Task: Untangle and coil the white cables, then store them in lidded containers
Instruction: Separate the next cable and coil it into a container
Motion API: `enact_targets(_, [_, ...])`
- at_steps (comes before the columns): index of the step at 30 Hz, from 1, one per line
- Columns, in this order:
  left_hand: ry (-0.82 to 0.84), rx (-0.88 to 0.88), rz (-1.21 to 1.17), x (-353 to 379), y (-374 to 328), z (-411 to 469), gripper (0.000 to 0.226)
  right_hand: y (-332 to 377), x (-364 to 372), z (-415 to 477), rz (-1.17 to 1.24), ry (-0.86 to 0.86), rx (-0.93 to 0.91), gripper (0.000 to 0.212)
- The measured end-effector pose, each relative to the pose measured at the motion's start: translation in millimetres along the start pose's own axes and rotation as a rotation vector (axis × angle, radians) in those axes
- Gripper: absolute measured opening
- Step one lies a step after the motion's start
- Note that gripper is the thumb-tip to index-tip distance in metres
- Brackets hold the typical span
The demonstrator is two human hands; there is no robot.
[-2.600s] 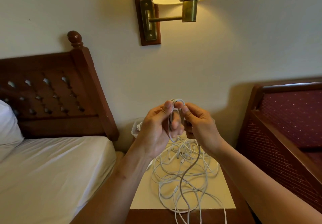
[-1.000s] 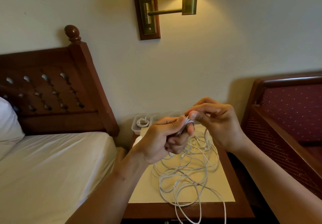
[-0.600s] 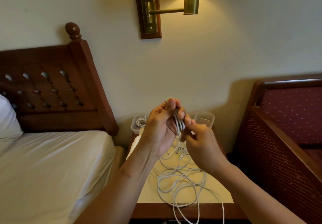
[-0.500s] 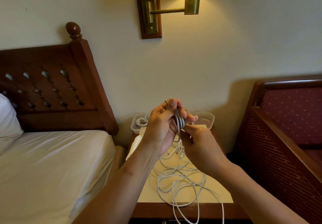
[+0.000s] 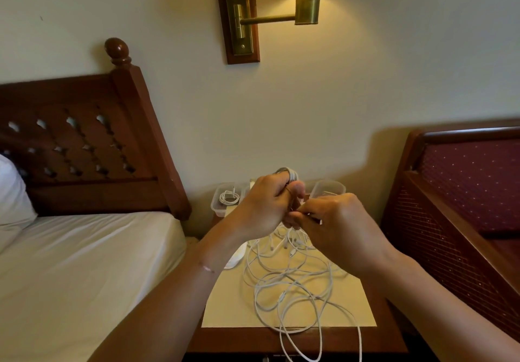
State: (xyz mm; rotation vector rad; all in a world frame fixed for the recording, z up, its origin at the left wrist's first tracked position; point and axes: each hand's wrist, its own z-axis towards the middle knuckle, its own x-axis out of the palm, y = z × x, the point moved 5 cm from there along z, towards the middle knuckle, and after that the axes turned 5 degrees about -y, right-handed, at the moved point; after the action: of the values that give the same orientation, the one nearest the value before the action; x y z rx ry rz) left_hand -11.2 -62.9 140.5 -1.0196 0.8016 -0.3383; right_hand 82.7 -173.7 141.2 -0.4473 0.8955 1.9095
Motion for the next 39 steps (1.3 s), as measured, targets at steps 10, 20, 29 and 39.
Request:
enact_targets(10, [0.399, -0.346, -0.340, 8.0, -2.4, -14.9, 0.062, -6.1, -16.3, 21.6, 0.057, -0.046, -0.345, 0.011])
enact_targets(20, [0.232, -0.378, -0.502, 13.9, -12.3, -16.0, 0.034, -29.4, -5.9, 10.0, 0.223, -0.115, -0.092, 0.010])
enact_targets(29, [-0.138, -0.155, -0.511, 21.3, -0.3, -25.8, 0.049, -30.3, -13.5, 4.0, 0.139, -0.499, -0.042, 0.012])
enact_targets(39, [-0.144, -0.168, -0.362, 13.4, -3.9, -27.1, 0.033, -40.8, -10.9, -3.0, 0.366, -0.496, 0.245, 0.014])
